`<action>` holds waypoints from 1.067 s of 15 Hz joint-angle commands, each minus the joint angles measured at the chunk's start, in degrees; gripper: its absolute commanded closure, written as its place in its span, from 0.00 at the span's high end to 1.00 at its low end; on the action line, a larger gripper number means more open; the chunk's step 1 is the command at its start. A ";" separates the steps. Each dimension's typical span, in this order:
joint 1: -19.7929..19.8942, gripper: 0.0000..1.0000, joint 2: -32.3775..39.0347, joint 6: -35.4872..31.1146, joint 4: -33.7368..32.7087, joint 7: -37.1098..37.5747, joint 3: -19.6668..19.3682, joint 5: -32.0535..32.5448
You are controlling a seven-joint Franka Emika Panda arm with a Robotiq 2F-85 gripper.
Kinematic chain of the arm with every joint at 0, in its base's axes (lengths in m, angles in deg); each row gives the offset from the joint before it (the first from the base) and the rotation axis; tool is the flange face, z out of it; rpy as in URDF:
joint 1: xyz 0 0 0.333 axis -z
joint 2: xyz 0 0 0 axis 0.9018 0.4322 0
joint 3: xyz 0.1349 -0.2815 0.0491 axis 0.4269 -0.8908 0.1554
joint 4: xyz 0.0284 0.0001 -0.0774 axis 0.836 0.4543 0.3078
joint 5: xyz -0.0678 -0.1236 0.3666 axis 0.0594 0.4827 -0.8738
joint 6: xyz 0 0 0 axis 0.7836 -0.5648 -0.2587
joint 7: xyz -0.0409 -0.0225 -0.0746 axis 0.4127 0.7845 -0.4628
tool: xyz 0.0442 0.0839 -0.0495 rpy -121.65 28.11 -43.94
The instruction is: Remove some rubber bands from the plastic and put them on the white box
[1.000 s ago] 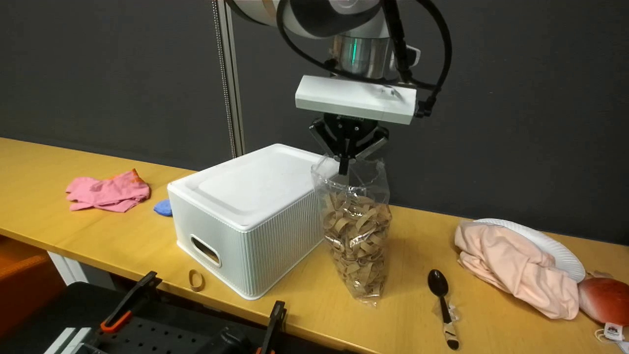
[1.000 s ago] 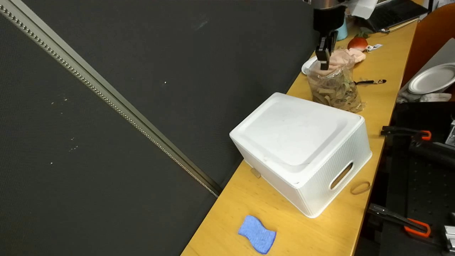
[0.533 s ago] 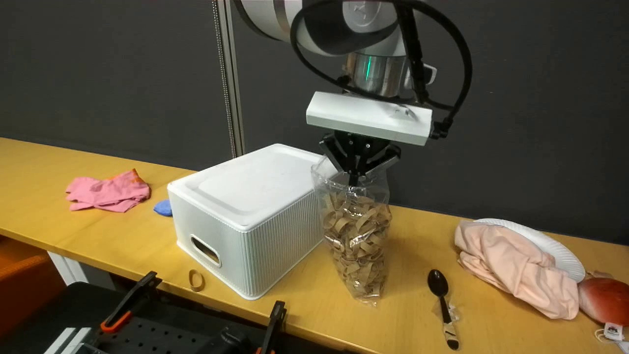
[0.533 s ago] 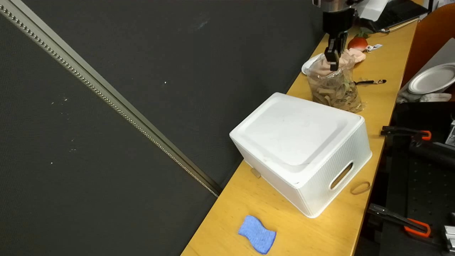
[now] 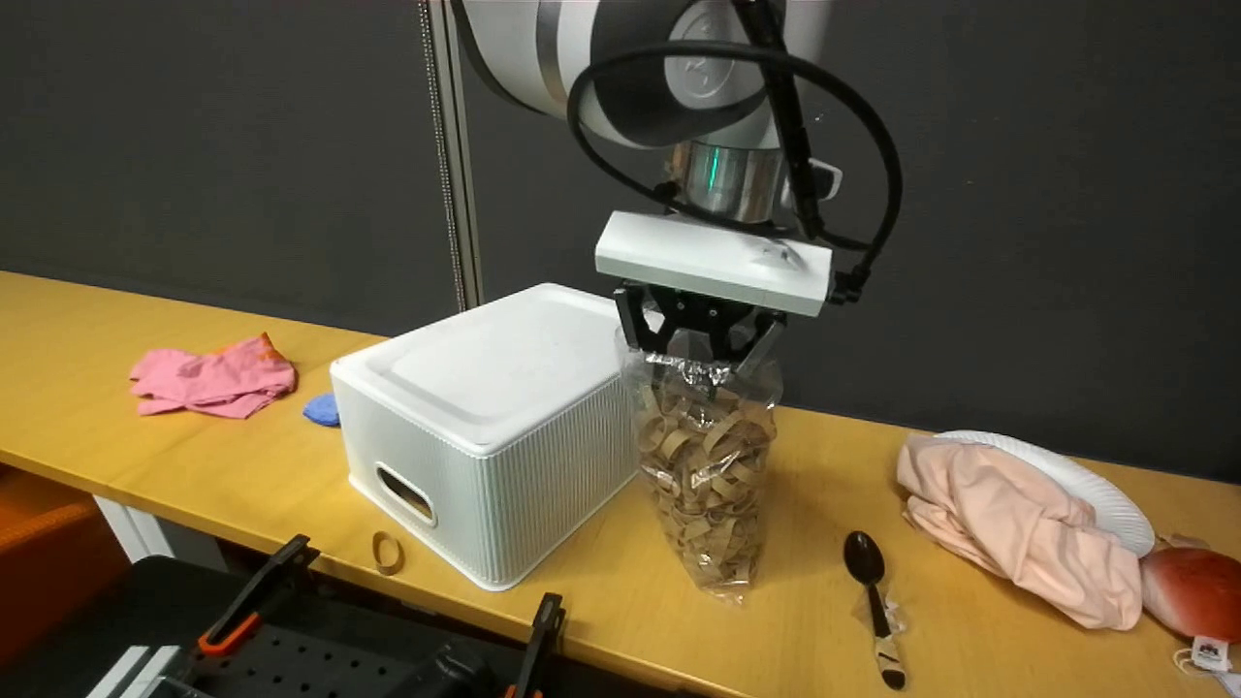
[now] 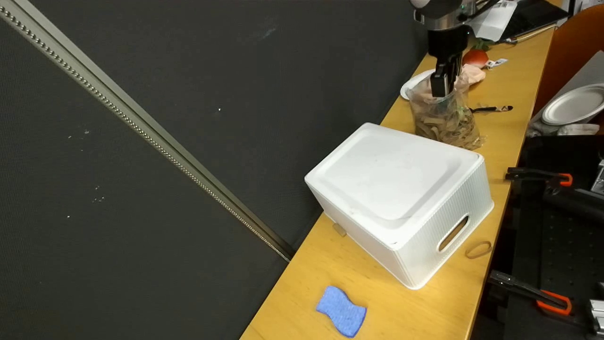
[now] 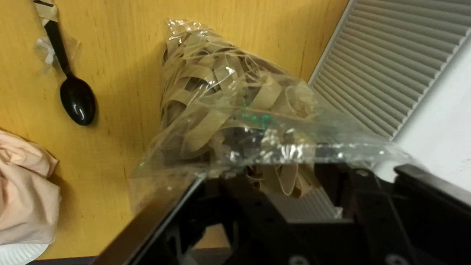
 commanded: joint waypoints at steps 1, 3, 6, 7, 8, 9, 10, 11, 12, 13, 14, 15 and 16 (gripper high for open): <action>1.42 0.81 1.29 -1.71 -1.31 -0.49 1.79 -0.82; 1.39 0.86 1.83 -1.43 -1.90 1.20 1.63 1.20; 1.52 0.87 2.60 -1.07 -2.26 2.48 1.57 2.77; 1.52 0.91 2.97 -1.00 -2.28 2.95 1.59 3.13; 1.48 0.92 3.17 -1.19 -2.21 3.50 1.62 3.60; 1.44 0.94 3.56 -1.35 -2.19 4.29 1.58 4.49; 1.43 0.96 3.90 -1.52 -2.21 5.20 1.57 5.39; 1.41 0.96 4.31 -1.68 -2.25 6.07 1.55 6.47; 1.45 0.96 4.65 -1.86 -2.29 6.73 1.58 7.30; 1.43 0.96 5.05 -2.53 -2.27 7.76 1.56 8.42; 1.44 0.98 5.40 -3.12 -2.25 8.44 1.61 9.23; 1.36 1.00 5.69 -4.22 -2.13 9.53 1.54 10.36; 1.36 1.00 5.95 -5.25 -2.06 10.32 1.57 11.03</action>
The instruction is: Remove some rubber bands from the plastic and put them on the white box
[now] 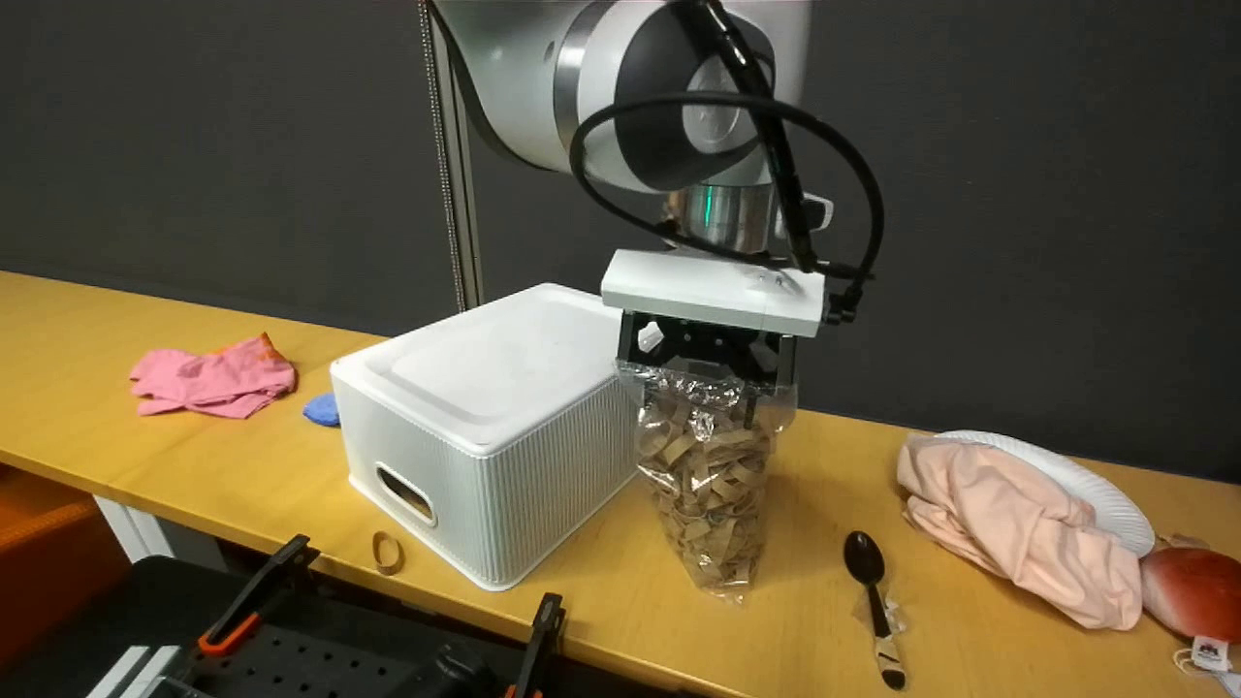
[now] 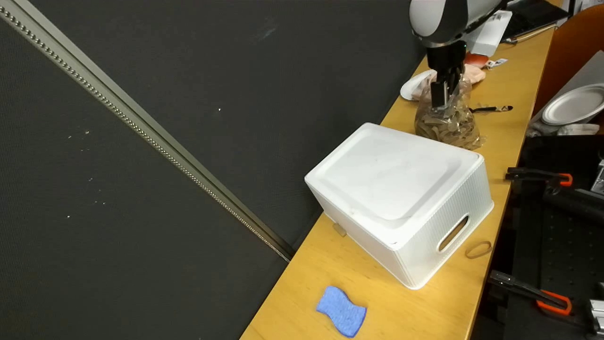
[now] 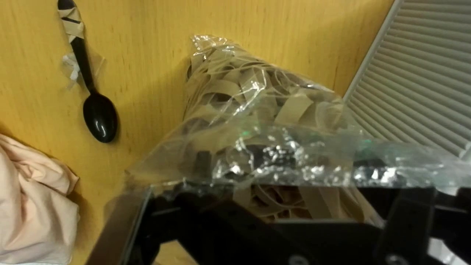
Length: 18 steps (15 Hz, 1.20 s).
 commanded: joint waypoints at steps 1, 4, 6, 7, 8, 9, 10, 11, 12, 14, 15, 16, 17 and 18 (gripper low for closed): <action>1.02 1.00 1.60 -4.37 -0.42 4.06 1.02 3.82; 0.58 1.00 2.64 -8.27 -0.11 7.97 0.66 7.30; 0.26 1.00 3.25 -10.15 0.20 10.33 0.72 8.96; -0.03 1.00 3.74 -11.12 0.40 11.59 0.74 9.88; -0.28 1.00 4.14 -11.81 0.59 12.65 0.85 10.56; -0.57 1.00 4.49 -12.43 0.81 13.63 0.89 11.37; -0.85 1.00 4.93 -13.09 0.95 14.49 0.88 12.02; -1.01 1.00 5.25 -13.60 1.08 15.14 0.93 12.51; -1.14 1.00 5.36 -13.83 1.24 15.80 0.98 12.95; -1.29 1.00 4.77 -14.40 2.11 16.52 1.00 13.33; -1.46 1.00 4.13 -14.31 2.52 16.93 0.68 13.94; -1.29 1.00 2.93 -13.98 3.13 16.96 0.51 14.25; -1.00 1.00 1.83 -13.70 3.57 16.90 0.37 14.40; -0.78 1.00 1.04 -13.41 3.81 16.88 0.34 14.52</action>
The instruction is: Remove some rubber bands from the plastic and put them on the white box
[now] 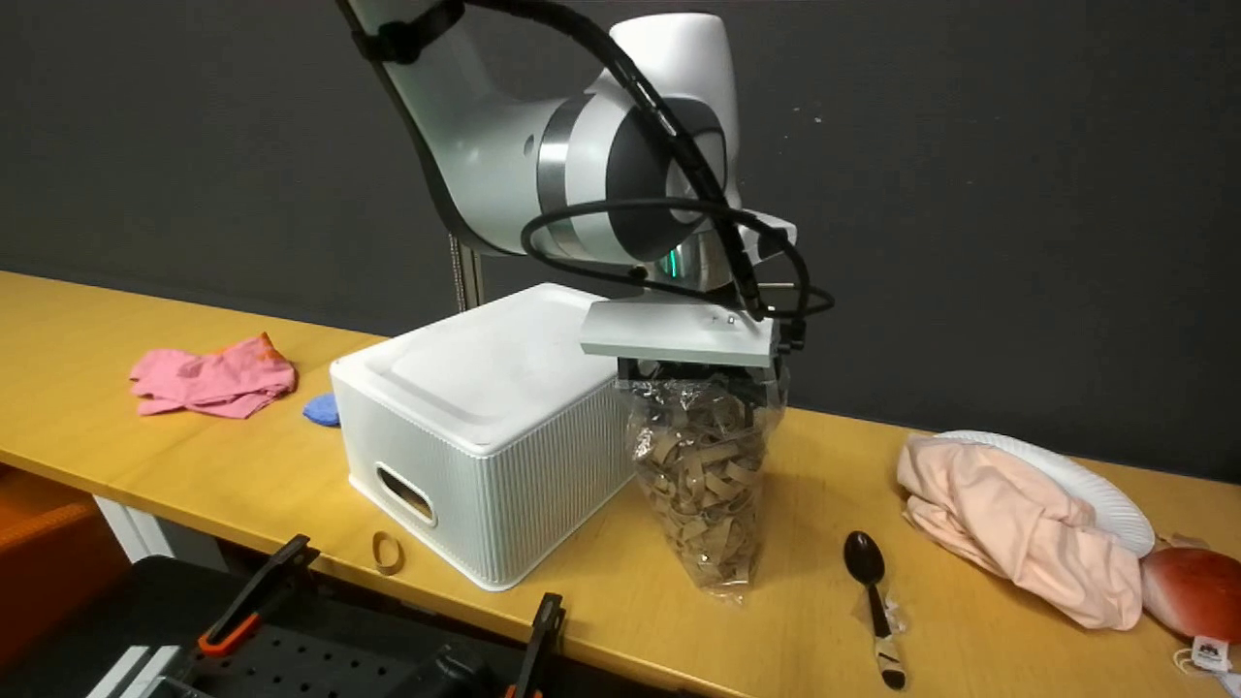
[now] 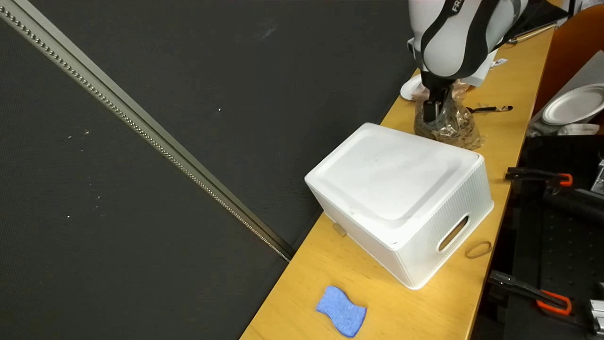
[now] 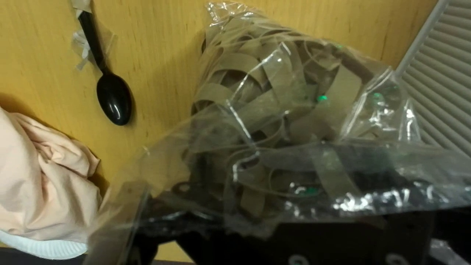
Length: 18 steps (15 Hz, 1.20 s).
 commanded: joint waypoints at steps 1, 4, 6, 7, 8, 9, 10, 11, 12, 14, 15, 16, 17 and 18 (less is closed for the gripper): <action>1.07 1.00 -4.53 0.12 2.28 1.16 -0.26 1.88; 1.87 1.00 -6.64 -0.20 3.10 0.83 -0.34 1.55; 2.41 1.00 -7.26 -0.78 3.46 0.36 -0.02 0.75; 2.47 1.00 -7.49 -1.05 3.55 0.37 0.09 0.58; 2.54 1.00 -7.65 -1.30 3.68 0.26 0.21 0.37; 2.50 1.00 -7.85 -1.34 3.78 0.37 0.19 0.43; 2.49 1.00 -7.82 -1.19 3.74 0.42 0.16 0.47; 2.47 1.00 -7.66 -1.16 3.68 0.56 0.04 0.71; 2.41 1.00 -7.46 -1.44 3.62 0.94 -0.18 1.23; 2.46 0.72 -7.29 -1.54 3.50 0.84 -0.11 1.02; 2.39 0.66 -7.12 -1.60 3.40 0.95 -0.09 1.07; 2.38 0.56 -7.06 -1.58 3.36 0.91 -0.03 0.99; 2.32 0.49 -6.91 -1.65 3.30 1.05 -0.06 1.13; 2.33 0.44 -6.86 -1.67 3.29 0.99 -0.03 1.07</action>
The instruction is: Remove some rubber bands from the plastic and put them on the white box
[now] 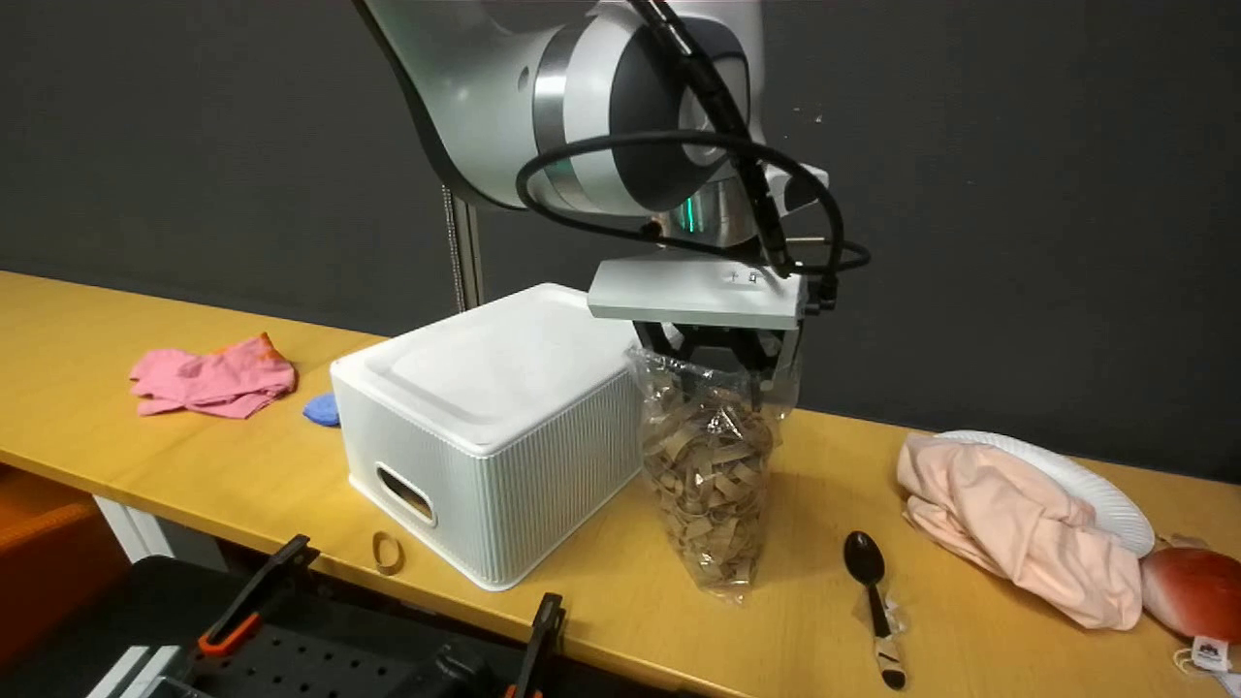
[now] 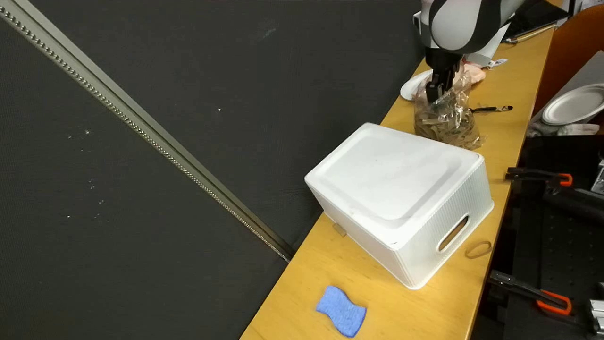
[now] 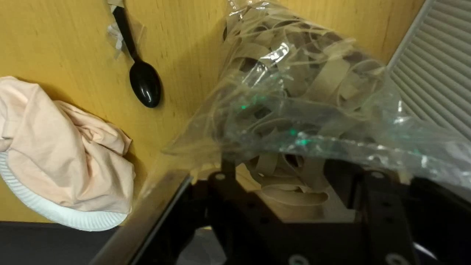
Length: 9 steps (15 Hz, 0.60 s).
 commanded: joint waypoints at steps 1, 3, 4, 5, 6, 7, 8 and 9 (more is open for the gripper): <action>0.51 0.45 -0.40 -1.63 0.62 0.87 0.23 0.87; 0.45 0.50 0.08 -1.63 0.42 0.95 0.32 0.79; 0.40 0.56 0.28 -1.65 0.47 1.05 0.28 0.98; 0.40 0.61 0.37 -1.59 0.58 1.05 0.24 1.09; 0.39 0.66 0.56 -1.62 0.66 1.11 0.19 1.18; 0.35 0.63 0.89 -1.83 0.82 1.14 0.28 1.10; 0.29 0.65 1.09 -1.87 0.93 1.17 0.34 1.08; 0.20 0.65 1.33 -1.97 1.02 1.26 0.39 1.16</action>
